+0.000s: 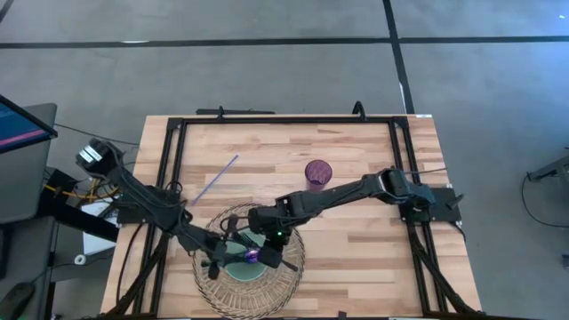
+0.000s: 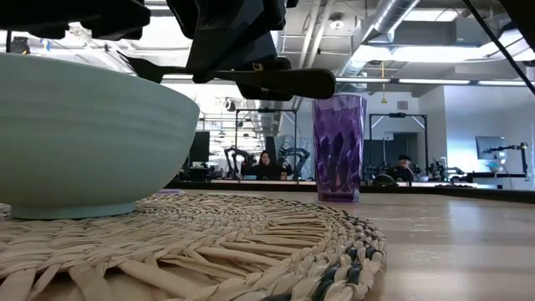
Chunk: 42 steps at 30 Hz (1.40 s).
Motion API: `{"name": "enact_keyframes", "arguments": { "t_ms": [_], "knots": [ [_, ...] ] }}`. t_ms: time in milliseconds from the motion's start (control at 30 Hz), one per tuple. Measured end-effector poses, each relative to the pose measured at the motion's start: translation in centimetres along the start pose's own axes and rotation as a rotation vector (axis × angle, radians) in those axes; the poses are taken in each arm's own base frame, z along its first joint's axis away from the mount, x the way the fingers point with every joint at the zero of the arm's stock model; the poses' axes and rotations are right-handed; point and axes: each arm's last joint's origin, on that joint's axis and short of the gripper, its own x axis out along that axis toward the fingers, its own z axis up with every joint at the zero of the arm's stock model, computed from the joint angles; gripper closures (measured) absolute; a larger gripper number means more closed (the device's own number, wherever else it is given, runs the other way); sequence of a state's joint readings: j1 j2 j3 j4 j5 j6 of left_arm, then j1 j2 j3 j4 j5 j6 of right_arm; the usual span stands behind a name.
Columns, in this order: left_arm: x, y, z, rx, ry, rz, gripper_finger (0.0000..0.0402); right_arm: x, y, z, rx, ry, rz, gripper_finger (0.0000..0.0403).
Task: Pick & Place Utensil
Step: Put the black fork into the green bowl on the brown mat
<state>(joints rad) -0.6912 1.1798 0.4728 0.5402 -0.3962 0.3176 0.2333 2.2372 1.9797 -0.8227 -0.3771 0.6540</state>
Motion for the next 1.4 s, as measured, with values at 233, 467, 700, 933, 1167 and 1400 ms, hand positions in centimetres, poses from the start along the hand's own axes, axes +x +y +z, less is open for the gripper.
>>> {"name": "enact_keyframes", "arguments": {
  "t_ms": [233, 467, 700, 933, 1167, 1400],
  "knots": [
    [0.5, -0.1, -0.4, 0.012, 0.045, 0.062, 0.0216, 0.0, 0.1, -0.1, 0.001, 0.032, 0.041, 0.0391],
    [0.5, -0.1, -0.7, 0.061, 0.078, 0.073, 0.0236, 0.0, 0.1, -0.1, -0.003, 0.032, 0.042, 0.0393],
    [0.4, -0.2, -0.9, 0.069, 0.098, 0.066, 0.0247, -0.6, 0.5, 0.1, -0.048, 0.039, 0.059, 0.0393],
    [0.4, -0.2, -0.9, 0.076, 0.092, 0.05, 0.0261, -1.7, 1.5, 0.2, -0.083, 0.025, 0.07, 0.0392],
    [0.5, -0.4, -0.9, 0.077, 0.08, 0.008, 0.0321, -1.8, 1.1, 0.3, -0.079, 0.038, 0.056, 0.0392],
    [0.4, -0.5, -0.8, 0.126, 0.073, -0.002, 0.039, -1.8, 1.0, 0.3, -0.091, 0.039, 0.05, 0.0391]
  ]
}}
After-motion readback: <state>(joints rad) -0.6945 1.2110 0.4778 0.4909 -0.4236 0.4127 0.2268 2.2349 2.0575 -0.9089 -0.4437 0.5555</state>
